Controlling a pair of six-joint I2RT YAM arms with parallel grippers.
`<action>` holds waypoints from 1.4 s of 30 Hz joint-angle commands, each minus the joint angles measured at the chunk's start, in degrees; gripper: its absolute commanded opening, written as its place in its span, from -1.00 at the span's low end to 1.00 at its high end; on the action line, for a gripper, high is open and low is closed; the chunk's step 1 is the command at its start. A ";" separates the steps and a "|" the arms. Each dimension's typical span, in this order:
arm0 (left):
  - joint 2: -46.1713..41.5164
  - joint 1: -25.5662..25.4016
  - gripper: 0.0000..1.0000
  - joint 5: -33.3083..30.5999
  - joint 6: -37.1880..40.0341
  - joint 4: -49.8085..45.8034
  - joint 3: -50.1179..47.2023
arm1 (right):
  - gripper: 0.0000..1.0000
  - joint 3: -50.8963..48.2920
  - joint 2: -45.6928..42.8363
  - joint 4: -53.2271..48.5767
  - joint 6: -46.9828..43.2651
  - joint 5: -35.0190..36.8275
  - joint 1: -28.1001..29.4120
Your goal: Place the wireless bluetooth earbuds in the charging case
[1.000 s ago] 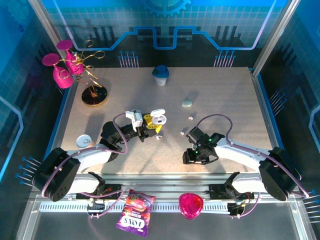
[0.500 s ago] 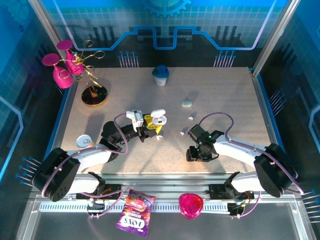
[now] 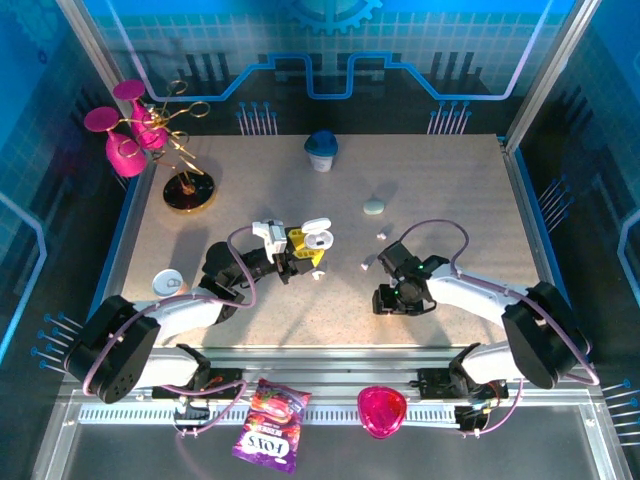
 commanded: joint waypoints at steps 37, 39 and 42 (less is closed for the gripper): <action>2.23 0.34 -0.51 1.80 -0.81 2.98 2.97 | -0.67 -8.83 -4.02 9.96 -2.08 -12.91 -10.42; 2.29 0.39 -0.51 1.80 -0.53 2.58 2.96 | -0.69 -8.39 -4.56 8.97 -2.25 -12.40 -10.35; 2.29 0.30 -0.51 1.69 0.35 1.50 2.93 | -0.72 -7.14 -6.32 6.12 -2.65 -10.83 -10.17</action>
